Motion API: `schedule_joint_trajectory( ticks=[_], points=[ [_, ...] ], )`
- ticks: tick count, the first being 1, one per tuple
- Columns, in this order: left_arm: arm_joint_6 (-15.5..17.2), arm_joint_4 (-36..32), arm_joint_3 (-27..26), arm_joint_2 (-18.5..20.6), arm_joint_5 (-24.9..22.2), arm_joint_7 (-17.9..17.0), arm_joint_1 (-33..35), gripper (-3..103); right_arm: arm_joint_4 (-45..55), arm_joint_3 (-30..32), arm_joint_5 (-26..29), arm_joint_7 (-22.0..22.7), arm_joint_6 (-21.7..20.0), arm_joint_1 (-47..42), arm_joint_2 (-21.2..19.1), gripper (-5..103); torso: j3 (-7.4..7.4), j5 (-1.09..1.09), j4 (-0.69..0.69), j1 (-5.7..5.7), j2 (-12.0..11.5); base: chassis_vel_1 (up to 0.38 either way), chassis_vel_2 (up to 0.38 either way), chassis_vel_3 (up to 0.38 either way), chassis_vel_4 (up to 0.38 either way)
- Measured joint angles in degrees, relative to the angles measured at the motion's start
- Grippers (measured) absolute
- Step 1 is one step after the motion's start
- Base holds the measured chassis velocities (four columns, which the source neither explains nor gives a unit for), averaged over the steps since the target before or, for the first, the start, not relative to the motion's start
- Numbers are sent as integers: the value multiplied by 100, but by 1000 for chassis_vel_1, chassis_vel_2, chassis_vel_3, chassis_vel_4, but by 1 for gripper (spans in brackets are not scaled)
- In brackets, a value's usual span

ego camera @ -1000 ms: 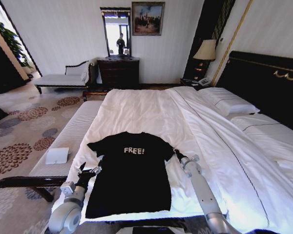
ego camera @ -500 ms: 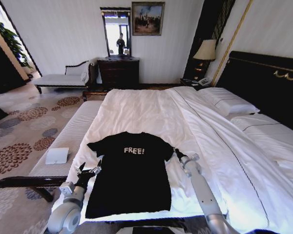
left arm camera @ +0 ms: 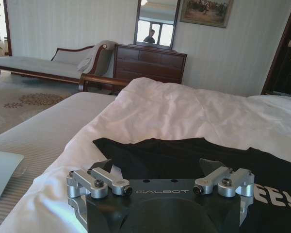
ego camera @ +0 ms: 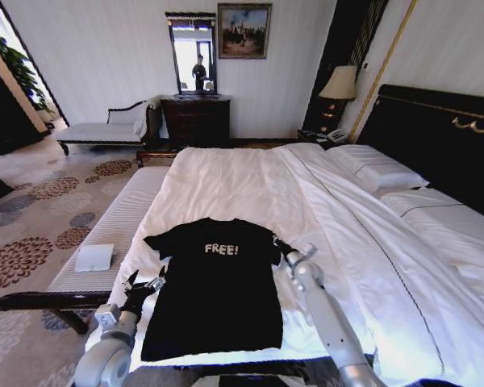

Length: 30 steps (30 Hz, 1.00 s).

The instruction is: Fold the clothes on the bed.

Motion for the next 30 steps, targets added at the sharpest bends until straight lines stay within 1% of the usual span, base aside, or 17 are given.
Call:
schedule_joint_trajectory(
  ticks=[1,3,11,14,18,25,30],
  points=[
    [-2,2,-18,-13,4,1,19,100,-52,-124,-302,-34,72,39,44,0,0,-1,0,0,0,0,0,0,0],
    [-4,-23,-55,-32,6,1,57,100,-137,-258,-551,-62,138,97,105,0,0,0,1,0,0,0,0,0,0],
    [-23,-57,-254,-31,-41,29,205,100,-457,-475,-738,-66,185,324,238,0,0,-1,1,0,0,0,0,0,0],
    [-38,-58,-332,-14,-92,50,218,100,-983,-573,-985,-84,276,626,406,0,0,0,1,0,0,0,0,0,0],
    [-39,-81,-379,6,-130,50,209,100,-1260,-634,-1057,-106,303,783,505,0,0,0,1,0,0,0,0,0,0],
    [-39,-111,-452,-17,-154,50,245,100,-1461,-741,-1282,-209,403,745,525,0,0,0,1,0,0,0,0,0,0],
    [-39,-120,-448,-36,-144,50,243,100,-1519,-788,-1304,-257,446,738,532,0,0,0,0,0,0,0,0,0,0]
  ],
)
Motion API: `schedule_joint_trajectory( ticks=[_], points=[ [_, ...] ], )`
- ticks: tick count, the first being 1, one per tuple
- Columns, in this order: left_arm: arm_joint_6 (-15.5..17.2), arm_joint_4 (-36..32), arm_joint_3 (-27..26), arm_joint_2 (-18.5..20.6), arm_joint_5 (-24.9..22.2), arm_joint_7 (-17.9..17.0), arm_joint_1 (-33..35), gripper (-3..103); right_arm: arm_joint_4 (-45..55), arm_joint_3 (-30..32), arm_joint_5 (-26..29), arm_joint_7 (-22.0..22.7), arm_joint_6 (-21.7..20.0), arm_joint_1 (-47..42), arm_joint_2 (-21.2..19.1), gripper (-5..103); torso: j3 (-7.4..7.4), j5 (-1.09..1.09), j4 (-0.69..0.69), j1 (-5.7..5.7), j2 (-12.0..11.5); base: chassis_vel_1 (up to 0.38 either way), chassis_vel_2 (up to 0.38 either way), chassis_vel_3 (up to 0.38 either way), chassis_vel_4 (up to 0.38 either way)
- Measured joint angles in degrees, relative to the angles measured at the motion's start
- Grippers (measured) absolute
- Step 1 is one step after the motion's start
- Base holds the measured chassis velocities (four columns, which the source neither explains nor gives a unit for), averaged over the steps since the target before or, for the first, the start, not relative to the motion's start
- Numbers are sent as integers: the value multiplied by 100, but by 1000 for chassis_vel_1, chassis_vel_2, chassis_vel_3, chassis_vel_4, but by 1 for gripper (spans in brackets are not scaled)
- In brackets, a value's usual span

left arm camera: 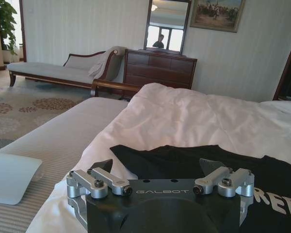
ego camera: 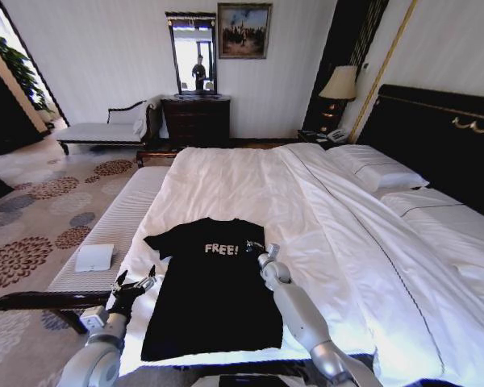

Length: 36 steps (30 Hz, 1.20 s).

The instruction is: Fold the clothes on the bed.

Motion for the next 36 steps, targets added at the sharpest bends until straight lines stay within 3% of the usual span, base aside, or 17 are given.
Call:
schedule_joint_trajectory(
  ticks=[16,17,19,21,23,25,27,28,32,33,34,36],
  points=[
    [0,-11,-20,-18,-18,11,5,100,-384,125,37,111,20,293,273,0,0,0,0,0,0,0,0,0,0],
    [0,-12,-23,-20,-29,14,12,100,-379,124,40,128,19,276,272,10,0,0,0,0,0,0,0,0,0],
    [2,-15,-24,-20,-32,14,12,100,-367,122,55,134,20,264,271,10,0,0,1,0,0,0,0,0,0],
    [7,-32,-22,-21,-33,12,4,100,-236,114,255,154,11,206,261,21,0,1,0,0,0,0,0,0,0],
    [18,-52,-9,-38,-25,9,3,100,228,110,997,220,-180,43,207,32,0,1,0,0,0,0,0,0,0],
    [23,-61,-4,-45,-18,8,10,100,423,122,1274,271,-289,-17,192,32,0,1,0,0,0,0,0,0,0],
    [27,-71,34,-69,15,14,25,100,959,185,1878,459,-535,-176,132,42,0,1,1,0,0,0,0,0,0],
    [27,-71,34,-69,15,14,25,100,959,185,1878,459,-535,-176,132,42,0,1,1,0,0,0,0,0,0],
    [28,41,189,-94,92,16,-104,100,1538,415,1810,608,-532,-529,-83,65,-1,1,1,0,0,0,0,0,0],
    [28,41,189,-94,92,16,-104,100,1538,415,1810,608,-532,-529,-83,65,-1,1,1,0,0,0,0,0,0],
    [28,68,211,-98,100,15,-133,100,1604,460,1714,611,-489,-600,-127,65,-1,1,1,-1,0,0,0,0,0],
    [28,222,261,-104,94,16,-269,100,1848,630,1249,587,-319,-942,-310,76,-1,1,-1,0,0,0,0,0,0]
  ],
)
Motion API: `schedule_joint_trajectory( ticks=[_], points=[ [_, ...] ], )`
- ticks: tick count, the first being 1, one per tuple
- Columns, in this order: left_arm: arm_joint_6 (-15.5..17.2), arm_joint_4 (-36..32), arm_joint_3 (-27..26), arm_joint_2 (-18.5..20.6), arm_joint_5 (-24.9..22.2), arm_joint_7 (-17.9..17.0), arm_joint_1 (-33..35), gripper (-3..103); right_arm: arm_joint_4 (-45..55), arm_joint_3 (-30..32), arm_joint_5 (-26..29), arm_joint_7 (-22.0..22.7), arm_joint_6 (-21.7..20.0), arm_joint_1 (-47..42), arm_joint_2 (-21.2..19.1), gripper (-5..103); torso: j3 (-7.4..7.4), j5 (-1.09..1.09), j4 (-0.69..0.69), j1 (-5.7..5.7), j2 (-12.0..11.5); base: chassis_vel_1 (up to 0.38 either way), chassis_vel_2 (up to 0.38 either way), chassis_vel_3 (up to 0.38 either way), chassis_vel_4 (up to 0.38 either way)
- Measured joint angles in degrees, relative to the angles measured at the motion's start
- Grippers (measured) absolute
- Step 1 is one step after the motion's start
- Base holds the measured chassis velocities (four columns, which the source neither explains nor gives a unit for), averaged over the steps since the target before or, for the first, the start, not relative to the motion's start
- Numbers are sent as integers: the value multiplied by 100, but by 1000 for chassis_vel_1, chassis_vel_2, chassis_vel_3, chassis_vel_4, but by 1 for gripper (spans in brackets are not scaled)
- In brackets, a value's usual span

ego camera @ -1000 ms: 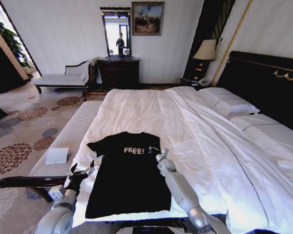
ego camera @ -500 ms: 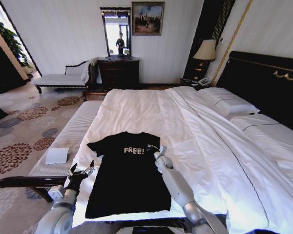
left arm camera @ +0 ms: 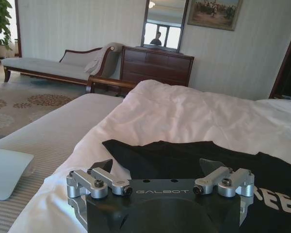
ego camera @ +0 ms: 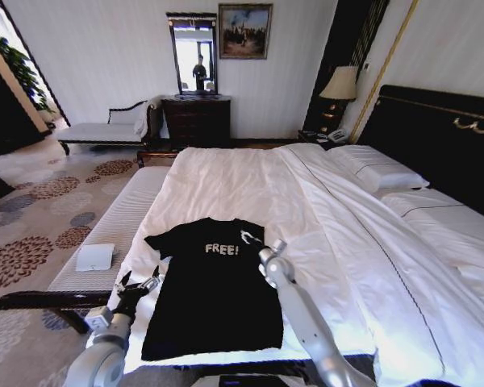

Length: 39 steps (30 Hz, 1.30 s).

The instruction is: Fold the clothes on the bed.

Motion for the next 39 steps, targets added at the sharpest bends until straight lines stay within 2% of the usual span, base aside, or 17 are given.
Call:
schedule_joint_trajectory(
  ticks=[1,2,4,7,8,10,14,16,18,20,26,28,29,31,37,39],
  points=[
    [-2,69,0,3,-62,8,-69,100,97,63,-168,-14,51,-153,-58,81,0,0,0,0,0,0,0,0,0],
    [-2,69,0,3,-62,8,-69,100,97,63,-168,-14,51,-153,-58,81,0,0,0,0,0,0,0,0,0],
    [2,224,6,25,-269,10,-262,100,383,222,-438,-44,125,-505,-147,91,0,1,1,0,0,0,0,0,0],
    [30,369,18,47,-474,4,-469,100,644,347,-571,-70,176,-820,-199,96,0,-1,1,0,0,0,0,0,0],
    [115,541,17,58,-866,-62,-718,100,885,446,-593,-82,197,-1118,-223,100,0,-1,1,0,1,0,0,0,0],
    [175,760,-5,66,-1219,-115,-973,100,1062,546,-629,-82,203,-1393,-226,100,0,-1,1,0,0,0,0,0,0],
    [221,1046,-20,91,-1558,-138,-1246,100,1258,681,-666,-76,206,-1700,-219,100,0,0,1,0,0,0,0,0,0],
    [345,1622,13,153,-2208,-164,-1759,100,1583,909,-686,-72,204,-2181,-212,100,0,-1,1,0,0,0,0,0,0],
    [355,1684,20,160,-2261,-163,-1812,100,1623,937,-682,-72,203,-2237,-211,100,0,-1,1,0,0,0,0,0,0],
    [394,2278,116,252,-2560,-106,-2327,100,1831,1091,-680,-80,178,-2546,-193,100,0,-1,1,-1,0,0,0,0,0],
    [351,3216,442,440,-2600,182,-3259,100,2042,1279,-841,-103,163,-2940,-34,100,1,-1,1,0,0,0,0,0,0],
    [342,3335,503,452,-2590,221,-3391,100,2071,1297,-852,-105,162,-2978,-11,100,1,-2,1,0,0,0,0,0,0],
    [328,3436,561,454,-2588,255,-3511,103,2113,1315,-846,-106,153,-3021,16,100,1,-1,1,0,0,0,0,0,0],
    [309,3686,694,428,-2584,319,-3750,99,2200,1365,-786,-109,104,-3094,51,100,1,-1,1,0,0,0,0,0,0],
    [274,4159,900,351,-2566,406,-4094,99,2284,1465,-723,-110,84,-3164,33,100,1,-1,1,0,0,0,0,0,0],
    [272,4508,945,273,-2666,414,-4290,97,2298,1500,-605,-97,74,-3164,-9,100,1,-1,1,0,0,0,0,0,0]
  ],
)
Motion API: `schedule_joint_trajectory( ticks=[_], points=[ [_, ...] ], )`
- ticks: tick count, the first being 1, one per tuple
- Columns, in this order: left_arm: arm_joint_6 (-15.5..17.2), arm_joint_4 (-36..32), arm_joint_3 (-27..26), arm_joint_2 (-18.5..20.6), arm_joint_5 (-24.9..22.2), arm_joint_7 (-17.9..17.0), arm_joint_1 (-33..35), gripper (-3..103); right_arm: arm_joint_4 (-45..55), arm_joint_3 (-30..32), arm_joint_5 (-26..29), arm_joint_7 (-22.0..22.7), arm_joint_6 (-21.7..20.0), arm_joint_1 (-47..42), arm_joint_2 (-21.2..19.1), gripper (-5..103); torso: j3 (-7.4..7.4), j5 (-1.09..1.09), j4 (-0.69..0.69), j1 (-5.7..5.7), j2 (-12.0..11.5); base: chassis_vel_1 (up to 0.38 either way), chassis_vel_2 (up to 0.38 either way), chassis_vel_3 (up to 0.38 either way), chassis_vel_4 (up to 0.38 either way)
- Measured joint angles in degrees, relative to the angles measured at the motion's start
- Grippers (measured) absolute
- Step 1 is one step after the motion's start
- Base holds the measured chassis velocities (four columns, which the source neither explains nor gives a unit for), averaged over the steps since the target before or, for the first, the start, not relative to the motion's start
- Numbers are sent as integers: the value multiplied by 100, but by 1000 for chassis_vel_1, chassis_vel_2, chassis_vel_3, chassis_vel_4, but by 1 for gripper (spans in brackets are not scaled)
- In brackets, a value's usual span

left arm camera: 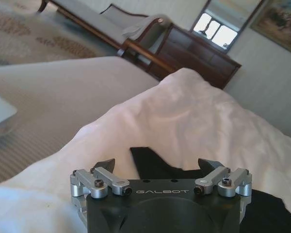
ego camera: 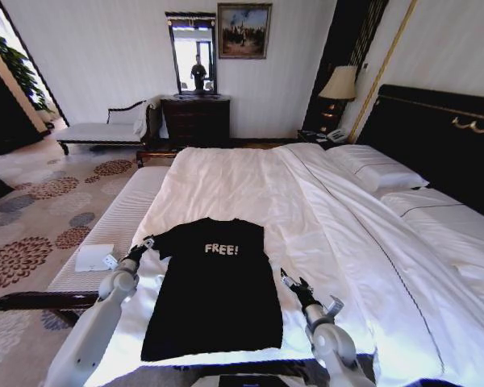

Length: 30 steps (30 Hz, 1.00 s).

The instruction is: Fold the clothes on the bed.

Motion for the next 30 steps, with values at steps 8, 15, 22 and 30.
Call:
schedule_joint_trajectory(
  ticks=[8,15,22,30],
  points=[
    [-7,358,68,-67,72,55,-175,76,12,30,232,23,-29,112,-107,100,0,0,1,0,0,0,0,0,0],
    [-7,542,92,-80,121,101,-328,52,-42,-54,243,29,-43,146,-99,100,0,0,1,0,0,0,0,0,0],
    [-38,766,226,-60,145,163,-480,25,-2,2,280,44,-59,119,-116,100,0,0,1,0,0,0,0,0,0],
    [-128,888,317,-42,237,189,-627,2,59,67,332,49,-70,8,-109,100,0,0,0,0,0,0,0,0,0]
  ],
)
